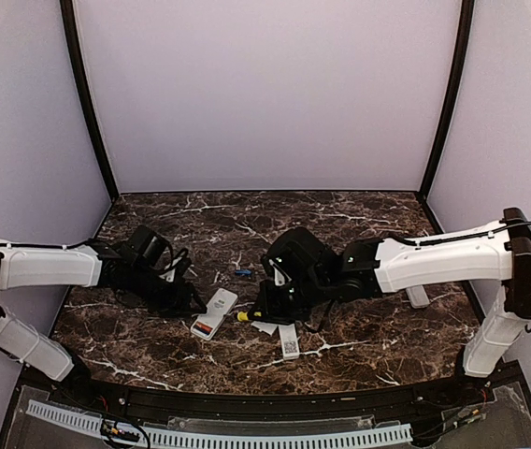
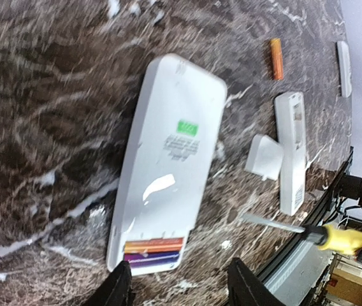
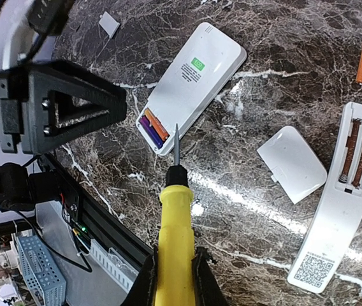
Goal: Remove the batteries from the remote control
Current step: Move the remote control without the battery cover to the center of the board.
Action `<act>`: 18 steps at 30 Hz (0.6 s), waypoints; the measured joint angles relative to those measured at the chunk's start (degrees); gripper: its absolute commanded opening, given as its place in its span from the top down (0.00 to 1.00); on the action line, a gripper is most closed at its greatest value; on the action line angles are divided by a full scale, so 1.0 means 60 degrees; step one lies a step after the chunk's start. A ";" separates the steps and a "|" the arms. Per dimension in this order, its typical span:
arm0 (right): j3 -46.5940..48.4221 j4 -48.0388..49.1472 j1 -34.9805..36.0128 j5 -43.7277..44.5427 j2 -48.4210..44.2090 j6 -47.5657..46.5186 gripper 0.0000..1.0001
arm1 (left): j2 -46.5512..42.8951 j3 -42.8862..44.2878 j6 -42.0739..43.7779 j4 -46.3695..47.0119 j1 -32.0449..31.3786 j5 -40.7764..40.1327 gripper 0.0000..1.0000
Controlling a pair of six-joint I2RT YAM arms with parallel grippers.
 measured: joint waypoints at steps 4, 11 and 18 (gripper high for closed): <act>-0.0004 0.0084 0.0069 -0.0033 0.0007 0.0157 1.00 | -0.0244 -0.1049 -0.0335 0.0106 -0.0022 0.0106 0.58; 0.0036 0.0266 0.0175 -0.0186 0.0208 0.0339 1.00 | -0.0426 -0.1432 -0.0459 0.0051 -0.0047 0.0127 0.64; 0.0175 0.0229 0.0215 -0.0277 0.0576 0.0484 1.00 | -0.0098 -0.1388 -0.0357 0.0109 -0.0055 0.0091 0.68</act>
